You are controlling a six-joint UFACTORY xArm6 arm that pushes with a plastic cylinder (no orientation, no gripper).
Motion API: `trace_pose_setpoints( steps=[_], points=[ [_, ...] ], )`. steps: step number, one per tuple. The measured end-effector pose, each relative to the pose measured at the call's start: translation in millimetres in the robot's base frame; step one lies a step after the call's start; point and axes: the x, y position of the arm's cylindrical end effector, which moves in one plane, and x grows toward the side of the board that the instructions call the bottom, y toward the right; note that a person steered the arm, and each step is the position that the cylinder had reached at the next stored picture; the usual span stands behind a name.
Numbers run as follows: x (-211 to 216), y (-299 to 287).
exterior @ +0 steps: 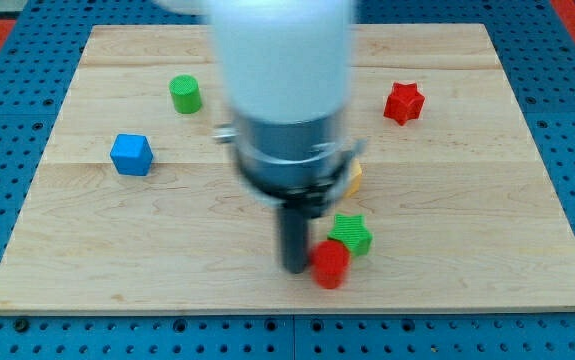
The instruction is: Keep red circle at the bottom of red star
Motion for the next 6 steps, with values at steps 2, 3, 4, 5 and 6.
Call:
trace_pose_setpoints(
  steps=[2,3,4,5,6],
  points=[
    [-11.1,44.5],
    [14.8,0.3],
    [33.7,38.3],
    [33.7,88.1],
    [33.7,89.9]
  ],
)
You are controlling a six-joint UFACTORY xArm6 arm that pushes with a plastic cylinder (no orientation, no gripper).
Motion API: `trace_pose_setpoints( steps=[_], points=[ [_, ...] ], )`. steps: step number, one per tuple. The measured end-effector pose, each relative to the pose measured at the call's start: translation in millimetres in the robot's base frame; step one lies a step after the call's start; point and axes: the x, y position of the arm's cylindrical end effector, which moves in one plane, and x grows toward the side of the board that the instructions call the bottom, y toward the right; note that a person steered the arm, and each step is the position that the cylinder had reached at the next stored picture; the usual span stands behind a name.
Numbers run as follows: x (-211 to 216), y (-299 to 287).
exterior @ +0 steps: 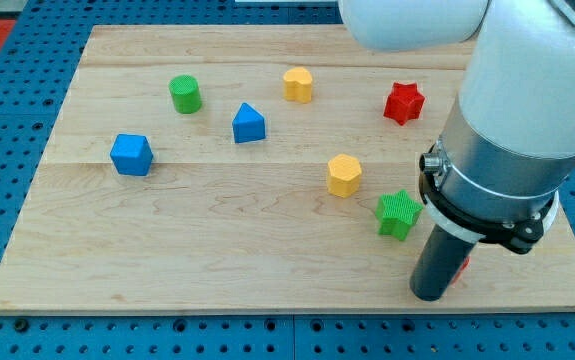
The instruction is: Keep red circle at the bottom of red star
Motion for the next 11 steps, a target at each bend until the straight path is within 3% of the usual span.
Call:
trace_pose_setpoints(
  steps=[3,5,6,7,8,11],
  points=[
    [2.3,57.7],
    [-71.0,42.4],
    [-74.9,47.7],
    [-108.7,-0.3],
    [-112.1,-36.7],
    [-189.0,-12.6]
  ],
)
